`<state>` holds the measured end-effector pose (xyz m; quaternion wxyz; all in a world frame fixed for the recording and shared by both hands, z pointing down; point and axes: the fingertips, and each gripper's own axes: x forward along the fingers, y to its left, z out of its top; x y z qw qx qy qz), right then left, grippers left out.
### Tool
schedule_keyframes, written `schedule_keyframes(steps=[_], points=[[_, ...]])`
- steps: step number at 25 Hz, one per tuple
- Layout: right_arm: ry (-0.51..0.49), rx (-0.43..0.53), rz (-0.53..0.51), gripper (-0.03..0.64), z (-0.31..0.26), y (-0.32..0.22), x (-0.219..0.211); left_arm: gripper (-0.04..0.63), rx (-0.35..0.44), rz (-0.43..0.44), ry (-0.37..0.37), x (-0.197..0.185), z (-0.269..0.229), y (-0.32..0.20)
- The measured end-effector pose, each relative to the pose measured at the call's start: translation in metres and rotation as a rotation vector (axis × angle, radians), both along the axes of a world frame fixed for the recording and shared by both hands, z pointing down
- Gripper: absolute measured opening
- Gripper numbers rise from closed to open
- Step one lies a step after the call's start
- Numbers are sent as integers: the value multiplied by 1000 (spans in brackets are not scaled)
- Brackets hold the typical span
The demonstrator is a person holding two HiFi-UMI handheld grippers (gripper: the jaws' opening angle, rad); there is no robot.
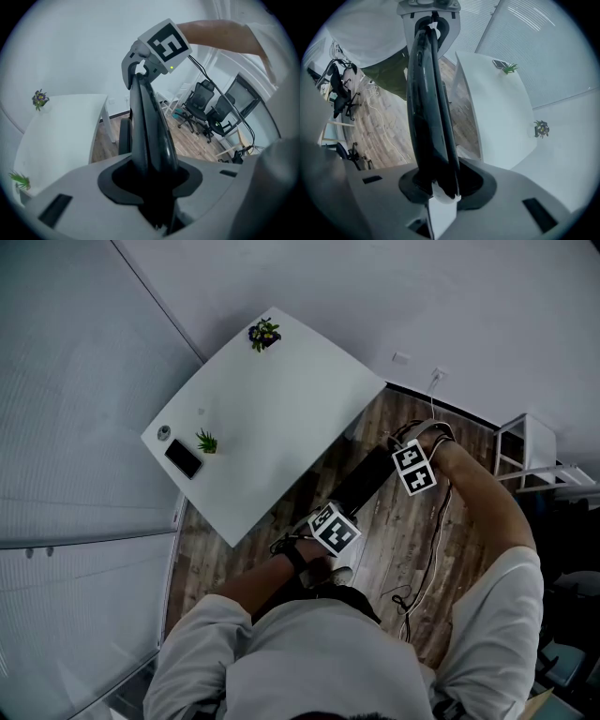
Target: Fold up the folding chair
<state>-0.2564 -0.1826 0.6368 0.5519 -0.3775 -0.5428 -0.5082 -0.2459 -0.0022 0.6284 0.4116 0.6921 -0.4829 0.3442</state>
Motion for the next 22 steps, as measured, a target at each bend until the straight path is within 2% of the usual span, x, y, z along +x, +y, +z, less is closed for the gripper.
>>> schedule_keyframes(steps=[11,22], points=[[18,-4,-30,107,5,10,-74,138,6,-42,10,-69,3,9],[29,-10,-38,106,16,16,-120,137,7,-56,9,-117,13,14]])
